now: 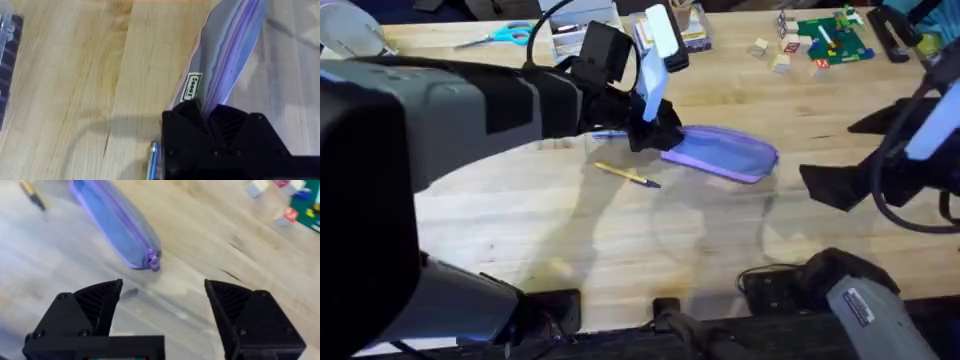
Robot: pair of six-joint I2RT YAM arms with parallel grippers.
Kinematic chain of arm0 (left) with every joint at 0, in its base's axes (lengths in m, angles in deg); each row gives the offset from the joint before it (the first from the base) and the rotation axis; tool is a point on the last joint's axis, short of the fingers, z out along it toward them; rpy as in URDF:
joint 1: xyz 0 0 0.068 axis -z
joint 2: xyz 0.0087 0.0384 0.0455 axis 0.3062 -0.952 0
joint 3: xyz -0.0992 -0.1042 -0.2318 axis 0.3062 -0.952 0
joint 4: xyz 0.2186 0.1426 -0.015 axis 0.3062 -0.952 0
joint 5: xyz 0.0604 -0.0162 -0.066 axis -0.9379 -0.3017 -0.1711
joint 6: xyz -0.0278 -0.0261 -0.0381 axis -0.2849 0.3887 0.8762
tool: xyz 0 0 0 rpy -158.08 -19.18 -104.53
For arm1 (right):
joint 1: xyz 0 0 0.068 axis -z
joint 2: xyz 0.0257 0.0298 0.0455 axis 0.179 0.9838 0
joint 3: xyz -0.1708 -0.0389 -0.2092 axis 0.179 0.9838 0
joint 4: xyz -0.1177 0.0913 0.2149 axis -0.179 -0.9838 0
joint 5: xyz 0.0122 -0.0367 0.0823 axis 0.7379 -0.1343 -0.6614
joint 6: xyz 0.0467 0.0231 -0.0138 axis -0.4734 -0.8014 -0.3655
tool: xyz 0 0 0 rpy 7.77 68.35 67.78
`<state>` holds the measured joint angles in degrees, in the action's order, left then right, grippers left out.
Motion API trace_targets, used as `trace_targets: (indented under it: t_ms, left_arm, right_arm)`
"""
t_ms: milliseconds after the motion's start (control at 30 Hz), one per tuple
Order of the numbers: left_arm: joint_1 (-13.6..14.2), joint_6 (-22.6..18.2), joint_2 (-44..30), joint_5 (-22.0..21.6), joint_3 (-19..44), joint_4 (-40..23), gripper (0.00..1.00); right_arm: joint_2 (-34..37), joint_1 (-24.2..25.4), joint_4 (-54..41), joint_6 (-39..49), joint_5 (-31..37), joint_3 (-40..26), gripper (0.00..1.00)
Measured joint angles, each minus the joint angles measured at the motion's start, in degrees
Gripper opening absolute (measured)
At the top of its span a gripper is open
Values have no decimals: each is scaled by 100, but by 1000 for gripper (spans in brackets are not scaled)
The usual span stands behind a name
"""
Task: Unzip the bag, pick up the pens from the table one at a time and place them inside, then zip the bag closed.
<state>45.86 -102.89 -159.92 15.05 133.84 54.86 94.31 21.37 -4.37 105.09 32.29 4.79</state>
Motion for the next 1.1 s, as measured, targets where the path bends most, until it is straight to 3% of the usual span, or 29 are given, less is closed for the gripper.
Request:
trace_targets:
  t_ms: [233, 533, 867, 1033, 1100]
  left_arm:
    - [0, 0, 0, 0, 0, 2, 42]
    - [0, 0, 0, 2, 0, 2, 42]
    - [0, 0, 0, 0, 0, 2, 43]
    - [0, 0, 0, 0, 0, 2, 48]
    - [0, 0, 0, 0, 0, 2, 49]
  right_arm:
    - [875, 0, -71, 857, -409, 0, 996]
    - [2205, 0, -95, 1109, -655, 0, 997]
    - [2578, 0, -90, 1220, -662, 0, 996]
    - [2584, 0, -81, 1222, -661, 0, 943]
    - [2612, 0, 81, 1225, -661, 0, 990]
